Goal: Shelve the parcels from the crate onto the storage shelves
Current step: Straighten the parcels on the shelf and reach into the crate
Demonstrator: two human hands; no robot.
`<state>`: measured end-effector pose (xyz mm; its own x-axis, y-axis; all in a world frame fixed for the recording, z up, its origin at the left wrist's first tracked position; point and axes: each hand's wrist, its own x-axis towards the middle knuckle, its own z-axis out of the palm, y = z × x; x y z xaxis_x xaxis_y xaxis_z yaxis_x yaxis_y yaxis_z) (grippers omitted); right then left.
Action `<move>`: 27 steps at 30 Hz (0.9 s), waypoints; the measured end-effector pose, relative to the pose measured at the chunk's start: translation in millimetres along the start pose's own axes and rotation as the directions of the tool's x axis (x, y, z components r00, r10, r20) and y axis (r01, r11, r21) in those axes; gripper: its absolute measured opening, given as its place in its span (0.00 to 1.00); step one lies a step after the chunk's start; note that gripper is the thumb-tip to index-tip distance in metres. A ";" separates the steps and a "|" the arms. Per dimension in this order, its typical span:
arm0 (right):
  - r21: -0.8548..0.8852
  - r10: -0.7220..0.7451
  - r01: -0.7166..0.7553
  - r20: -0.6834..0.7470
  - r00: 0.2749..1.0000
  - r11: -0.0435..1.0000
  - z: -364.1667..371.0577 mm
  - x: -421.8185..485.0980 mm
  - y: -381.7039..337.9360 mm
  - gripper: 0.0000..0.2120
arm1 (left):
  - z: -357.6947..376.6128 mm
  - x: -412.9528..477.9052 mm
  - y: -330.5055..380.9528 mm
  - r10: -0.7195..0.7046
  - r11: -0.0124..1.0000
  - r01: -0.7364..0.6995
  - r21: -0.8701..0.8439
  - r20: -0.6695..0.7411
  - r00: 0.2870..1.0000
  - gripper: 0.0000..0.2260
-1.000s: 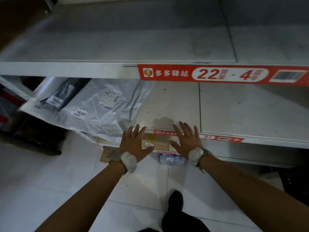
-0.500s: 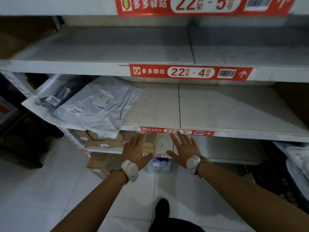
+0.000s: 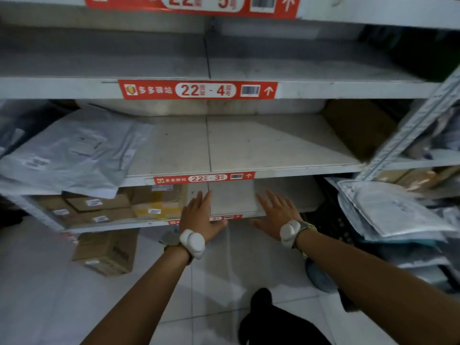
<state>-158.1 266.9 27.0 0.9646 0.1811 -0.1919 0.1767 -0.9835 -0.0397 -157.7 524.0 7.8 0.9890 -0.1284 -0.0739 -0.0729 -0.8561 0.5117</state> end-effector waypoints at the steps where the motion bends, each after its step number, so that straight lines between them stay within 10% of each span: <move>1: 0.004 0.020 -0.020 -0.003 1.000 1.000 -1.5 -3.7 8.8 0.41 | 2.9 4.0 7.1 0.009 1.000 -0.009 -0.003 0.007 1.000 0.46; 14: 0.110 0.319 -0.324 0.060 0.946 0.940 24.6 -40.7 250.5 0.45 | 109.5 105.4 206.7 0.065 0.997 -0.073 0.016 0.296 0.953 0.38; 27: 0.211 0.498 -0.615 0.420 0.759 0.759 112.3 -85.3 493.3 0.44 | 319.3 178.9 439.7 -0.037 0.996 0.088 -0.036 0.707 0.706 0.20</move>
<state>-175.2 -233.2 -86.3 0.7373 -0.3506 -0.5775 -0.5008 -0.8574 -0.1189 -54.1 -35.3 -53.7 0.6097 -0.4132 -0.6764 0.0187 -0.8456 0.5335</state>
